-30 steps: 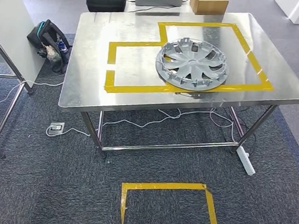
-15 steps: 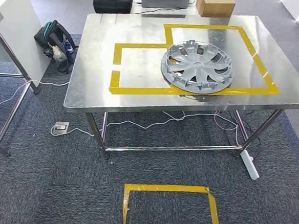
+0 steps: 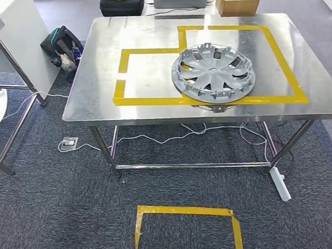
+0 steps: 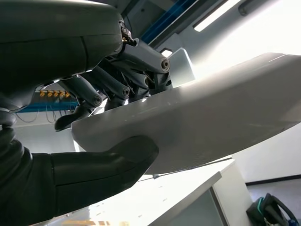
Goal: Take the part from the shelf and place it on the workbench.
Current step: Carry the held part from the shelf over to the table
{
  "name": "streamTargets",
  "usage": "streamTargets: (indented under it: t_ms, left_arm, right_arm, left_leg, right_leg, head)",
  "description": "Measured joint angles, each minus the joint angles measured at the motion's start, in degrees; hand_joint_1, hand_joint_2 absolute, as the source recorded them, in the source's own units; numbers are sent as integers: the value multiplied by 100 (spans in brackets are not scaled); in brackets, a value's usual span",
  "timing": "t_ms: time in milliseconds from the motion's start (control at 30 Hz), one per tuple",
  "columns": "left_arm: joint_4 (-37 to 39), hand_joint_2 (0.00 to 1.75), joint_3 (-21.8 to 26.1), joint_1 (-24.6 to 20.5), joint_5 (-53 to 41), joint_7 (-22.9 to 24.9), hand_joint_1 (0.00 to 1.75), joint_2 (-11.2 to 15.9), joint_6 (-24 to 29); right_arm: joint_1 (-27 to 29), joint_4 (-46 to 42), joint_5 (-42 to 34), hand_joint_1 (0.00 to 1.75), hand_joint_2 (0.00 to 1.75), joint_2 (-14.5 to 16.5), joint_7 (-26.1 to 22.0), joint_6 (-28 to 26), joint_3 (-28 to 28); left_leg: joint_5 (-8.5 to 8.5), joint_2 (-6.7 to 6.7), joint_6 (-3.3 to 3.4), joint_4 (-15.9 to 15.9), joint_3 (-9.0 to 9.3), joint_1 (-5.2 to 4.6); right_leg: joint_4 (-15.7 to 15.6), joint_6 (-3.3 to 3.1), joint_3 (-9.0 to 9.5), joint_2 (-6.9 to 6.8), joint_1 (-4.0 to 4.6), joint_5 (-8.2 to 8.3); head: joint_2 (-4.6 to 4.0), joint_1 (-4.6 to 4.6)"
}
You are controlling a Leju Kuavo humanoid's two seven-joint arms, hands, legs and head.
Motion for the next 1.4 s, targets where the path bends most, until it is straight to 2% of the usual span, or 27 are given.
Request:
streamTargets:
  t_ms: [67, 100, 133, 200, 267, 300, 333, 400, 433, 467, 500, 567, 600, 633, 667, 767, 800, 833, 933, 967, 1000, 1033, 1100, 1167, 1300, 1333, 1400]
  left_arm:
    - [-15, 175, 12, 31, 1, -18, 175, 13, 18]
    - [-27, 175, 24, 49, 1, -30, 175, 25, 32]
    - [-38, 175, 37, 78, 2, -41, 175, 37, 48]
    - [-56, 175, 71, 156, 1, -55, 175, 50, 74]
    - [-78, 175, 114, 242, -3, -56, 175, 57, 84]
    - [-93, 175, 136, 272, -7, -56, 175, 62, 87]
    - [-111, 175, 154, 297, -17, -56, 175, 66, 89]
    - [-134, 175, 174, 360, -34, -50, 175, 66, 92]
    - [-143, 175, 176, 403, -38, -47, 175, 63, 91]
    - [-152, 175, 180, 448, -30, -44, 175, 62, 90]
    - [-166, 175, 185, 497, -13, -44, 175, 63, 88]
    - [-210, 175, 221, 653, 54, -78, 175, 90, 88]
    - [-239, 175, 256, 752, 99, -117, 175, 115, 95]
    - [-271, 175, 302, 860, 144, -170, 175, 147, 114]
    - [-304, 175, 359, 961, 182, -226, 175, 176, 150]
    - [-395, 175, 528, 1211, 251, -336, 175, 228, 278]
    - [-416, 175, 572, 1268, 261, -352, 175, 238, 300]
    - [-430, 175, 608, 1308, 265, -361, 175, 245, 312]
    - [-450, 175, 669, 1394, 273, -366, 175, 255, 327]
    - [-452, 175, 675, 1421, 273, -368, 175, 254, 327]
    - [-452, 175, 680, 1441, 273, -371, 175, 254, 327]
    - [-453, 175, 688, 1456, 273, -372, 175, 255, 328]
    - [-463, 175, 712, 1475, 273, -374, 175, 263, 337]
    - [-480, 175, 729, 1514, 263, -403, 175, 278, 418]
    - [-556, 175, 775, 1763, 195, -534, 175, 304, 868]
    - [-580, 175, 784, 1820, 167, -548, 175, 321, 966]
    - [-609, 175, 776, 1911, 86, -542, 175, 367, 1109]
  right_arm:
    - [-2, 2, 10, 0, 0, 0, -9, 9, -5]
    - [-4, 2, 21, 0, 0, 0, -13, 12, -10]
    - [-5, 3, 35, 0, 0, 0, -15, 11, -14]
    - [-7, 8, 92, 0, 0, 0, -17, -4, -18]
    - [-8, 13, 167, 0, 0, 0, -22, -33, -17]
    - [-11, 14, 197, 0, 0, 0, -26, -48, -16]
    - [-15, 15, 215, 0, 0, 0, -30, -62, -15]
    - [-21, 16, 245, 0, 0, 0, -34, -104, -14]
    - [-18, 17, 269, 0, 0, 0, -34, -133, -14]
    - [-14, 17, 301, 0, 0, 0, -33, -166, -14]
    - [-10, 17, 339, 0, 0, 0, -33, -197, -15]
    - [-15, 17, 408, 0, 0, 0, -33, -239, -20]
    - [-23, 17, 431, 0, 0, 0, -34, -245, -23]
    - [-32, 17, 447, 0, 0, 0, -36, -244, -26]
    - [-37, 19, 456, 0, 0, 0, -38, -237, -26]
    - [-42, 29, 470, 0, 0, 0, -45, -199, -27]
    - [-43, 32, 475, 0, 0, 0, -47, -190, -28]
    - [-45, 32, 480, 0, 0, 0, -49, -186, -30]
    - [-43, 33, 490, 0, 0, 0, -51, -184, -31]
    - [-41, 34, 491, 0, 0, 0, -51, -182, -30]
    - [-40, 36, 491, 0, 0, 0, -51, -180, -30]
    - [-42, 36, 491, 0, 0, 0, -52, -179, -29]
    - [-49, 37, 493, 0, 0, 0, -53, -179, -31]
    - [-53, 38, 504, 0, 0, 0, -58, -165, -33]
    - [-56, 52, 566, 0, 0, 3, -71, -80, -42]
    - [-60, 61, 585, 0, 0, 5, -68, -60, -48]
    - [-71, 86, 625, 0, 0, 12, -61, -18, -63]
  left_leg:
    - [417, 14, 44, -781, 368, -3]
    - [543, 20, 55, -1154, 545, -12]
    - [593, 26, 60, -1390, 654, -24]
    - [580, 24, 73, -1523, 699, -52]
    - [613, 22, 130, -1567, 717, -44]
    - [631, 21, 165, -1593, 731, -37]
    - [642, 20, 193, -1612, 743, -32]
    - [636, 20, 228, -1614, 748, -50]
    - [630, 20, 237, -1613, 751, -61]
    - [624, 20, 244, -1612, 757, -70]
    - [618, 18, 246, -1612, 768, -75]
    - [595, 14, 223, -1604, 801, -76]
    - [574, 9, 199, -1585, 807, -84]
    - [559, 5, 171, -1568, 807, -92]
    - [553, -1, 144, -1554, 800, -98]
    - [536, -9, 73, -1532, 787, -82]
    - [456, -6, 46, -1433, 746, -77]
    - [312, -1, 16, -1212, 647, -72]
    - [-236, 10, -41, -54, 82, -64]
    - [-278, 11, -41, 173, -37, -64]
    - [-203, 12, -34, 179, -49, -64]
    - [-27, 13, -22, -50, 58, -64]
    - [374, 23, 14, -902, 487, -71]
    - [536, 30, 56, -1477, 767, -89]
    - [568, 29, 173, -1604, 806, -82]
    - [584, 30, 206, -1624, 817, -71]
    - [590, 31, 244, -1634, 823, -73]
  right_leg:
    - [0, 14, 23, -1, 5, -12]
    - [6, 35, 26, 2, 15, -23]
    - [4, 65, 25, 4, 23, -28]
    - [-34, 142, 29, 7, 30, -21]
    - [-52, 212, 16, -6, 26, -39]
    - [60, 233, -41, -11, 28, -118]
    - [314, 244, -168, -16, 31, -262]
    - [1138, 246, -566, -14, 39, -635]
    - [1485, 245, -746, -14, 45, -743]
    - [1630, 241, -832, -14, 52, -738]
    - [1528, 233, -794, -14, 56, -619]
    - [757, 214, -416, -11, 57, -221]
    - [376, 198, -211, -4, 57, -86]
    - [106, 176, -66, 2, 59, -9]
    - [-6, 151, -4, 8, 65, 0]
    - [-8, 51, -4, 4, 73, 12]
    - [-13, 17, -3, -1, 63, 18]
    - [-21, -10, -2, -8, 51, 25]
    - [-22, -40, -18, -24, 47, 22]
    - [-22, -43, -19, -29, 48, 20]
    - [-22, -43, -15, -32, 48, 19]
    - [-22, -41, -5, -34, 48, 17]
    - [-19, -24, 16, -35, 53, 8]
    - [-24, 27, 19, -31, 68, 4]
    - [-25, 157, 3, -30, 73, -32]
    - [137, 178, -73, -31, 76, -140]
    - [836, 198, -405, -31, 78, -499]
  head:
    - [0, 1]
    - [0, 1]
    - [0, 5]
    - [0, 7]
    - [0, 12]
    - [0, 22]
    - [0, 33]
    - [0, 52]
    - [0, 55]
    - [0, 56]
    - [0, 56]
    - [0, 58]
    - [0, 56]
    - [0, 51]
    - [0, 49]
    - [0, 45]
    - [0, 36]
    - [0, 29]
    - [0, 16]
    - [0, 15]
    - [0, 17]
    - [0, 17]
    - [0, 16]
    - [0, 21]
    - [0, 31]
    - [0, 43]
    - [0, 67]
